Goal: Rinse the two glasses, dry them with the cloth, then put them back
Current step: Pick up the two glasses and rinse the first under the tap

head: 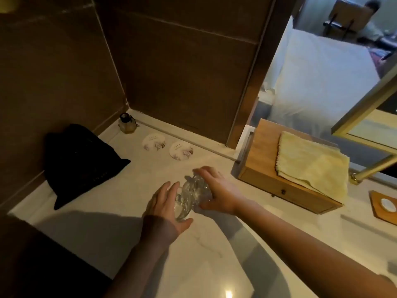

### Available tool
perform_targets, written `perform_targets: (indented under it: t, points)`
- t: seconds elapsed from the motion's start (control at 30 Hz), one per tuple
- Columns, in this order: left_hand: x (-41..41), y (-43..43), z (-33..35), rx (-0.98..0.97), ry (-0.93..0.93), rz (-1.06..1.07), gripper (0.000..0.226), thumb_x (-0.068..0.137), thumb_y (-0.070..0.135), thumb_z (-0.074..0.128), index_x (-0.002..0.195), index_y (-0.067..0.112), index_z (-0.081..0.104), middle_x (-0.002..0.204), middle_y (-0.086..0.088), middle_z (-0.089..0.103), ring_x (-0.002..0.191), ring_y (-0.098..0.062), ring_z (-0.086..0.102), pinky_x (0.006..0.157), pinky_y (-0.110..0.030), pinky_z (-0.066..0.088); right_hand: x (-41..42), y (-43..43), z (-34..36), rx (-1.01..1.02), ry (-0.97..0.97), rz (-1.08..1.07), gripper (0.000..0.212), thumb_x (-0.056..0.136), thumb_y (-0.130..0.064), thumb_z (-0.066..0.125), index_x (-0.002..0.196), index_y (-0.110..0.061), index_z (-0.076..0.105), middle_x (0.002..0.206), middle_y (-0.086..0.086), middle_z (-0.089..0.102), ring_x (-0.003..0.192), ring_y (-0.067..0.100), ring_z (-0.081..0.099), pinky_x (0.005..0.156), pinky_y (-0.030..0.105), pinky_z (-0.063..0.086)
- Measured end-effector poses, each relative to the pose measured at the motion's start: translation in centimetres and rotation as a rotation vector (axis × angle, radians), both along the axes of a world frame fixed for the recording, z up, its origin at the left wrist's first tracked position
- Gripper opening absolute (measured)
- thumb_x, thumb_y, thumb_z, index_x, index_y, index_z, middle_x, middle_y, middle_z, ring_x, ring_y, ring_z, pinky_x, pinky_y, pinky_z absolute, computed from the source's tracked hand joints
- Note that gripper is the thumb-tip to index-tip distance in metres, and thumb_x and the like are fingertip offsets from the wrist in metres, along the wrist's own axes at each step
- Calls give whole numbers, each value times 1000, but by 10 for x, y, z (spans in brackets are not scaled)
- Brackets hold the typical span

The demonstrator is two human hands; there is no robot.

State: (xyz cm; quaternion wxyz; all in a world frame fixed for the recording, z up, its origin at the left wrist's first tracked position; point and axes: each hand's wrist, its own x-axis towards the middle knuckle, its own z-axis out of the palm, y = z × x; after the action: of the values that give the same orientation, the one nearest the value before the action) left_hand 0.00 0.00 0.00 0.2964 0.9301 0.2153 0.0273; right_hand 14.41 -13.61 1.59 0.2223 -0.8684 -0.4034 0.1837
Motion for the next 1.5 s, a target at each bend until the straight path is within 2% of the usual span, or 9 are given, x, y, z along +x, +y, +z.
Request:
perform_targets:
  t: [0.07,0.17,0.47,0.57,0.67,0.9,1.17,1.37,1.5]
  points:
    - [6,2,-1,11,-52,-25,92,63,42,79,142,32,33,135,4,40,116,-21,50,88,-38,52,2,3,-1,-33,-22,26,94,67,-46,81,142,-36,24,139,-1,38,120,21,49,91,43,55]
    - [9,5,-3,49,-40,-56,84,64,41,77,138,35,38,126,6,42,107,-18,54,81,-35,54,3,-1,-6,-48,-37,17,90,67,-44,81,139,-36,28,133,-1,42,111,20,54,86,41,56]
    - [1,-31,21,99,164,-175,69,63,49,66,122,46,31,121,11,32,108,-18,51,78,-36,52,-4,-73,18,-131,-70,18,91,62,-50,83,136,-35,31,128,-4,40,109,16,49,83,33,56]
    - [-6,-59,26,131,150,-223,70,63,46,66,123,45,31,124,11,33,111,-16,50,78,-34,52,-12,-123,23,-195,-108,0,92,59,-55,83,134,-34,34,128,-5,41,109,15,48,80,32,55]
    - [-14,-89,28,112,145,-246,67,64,47,66,122,45,32,123,11,34,110,-13,51,78,-31,52,-16,-172,23,-226,-103,-22,90,58,-56,83,132,-33,36,126,-5,44,109,16,50,79,38,57]
    - [-32,-176,24,64,135,-218,68,66,48,67,125,43,34,122,12,35,108,-11,51,75,-23,46,-22,-255,21,-225,-44,-33,88,60,-53,84,133,-34,37,127,-5,44,113,16,48,89,36,53]
    - [-35,-255,23,76,131,-184,72,66,44,68,128,41,32,125,10,34,110,-13,50,79,-25,47,-21,-305,3,-163,-45,61,89,58,-49,84,131,-39,33,129,-6,42,113,16,47,86,38,54]
    - [-37,-280,17,63,140,-115,72,66,45,69,129,39,34,125,9,33,111,-13,51,78,-25,49,-21,-318,-7,-84,-53,70,91,61,-44,83,135,-35,31,133,-3,42,116,18,45,84,31,53]
    - [-37,-286,15,83,141,-73,72,66,46,68,129,39,33,125,9,32,113,-15,49,78,-30,52,-21,-319,-12,-56,-60,67,94,63,-44,83,139,-34,29,136,-2,40,118,19,44,86,34,55]
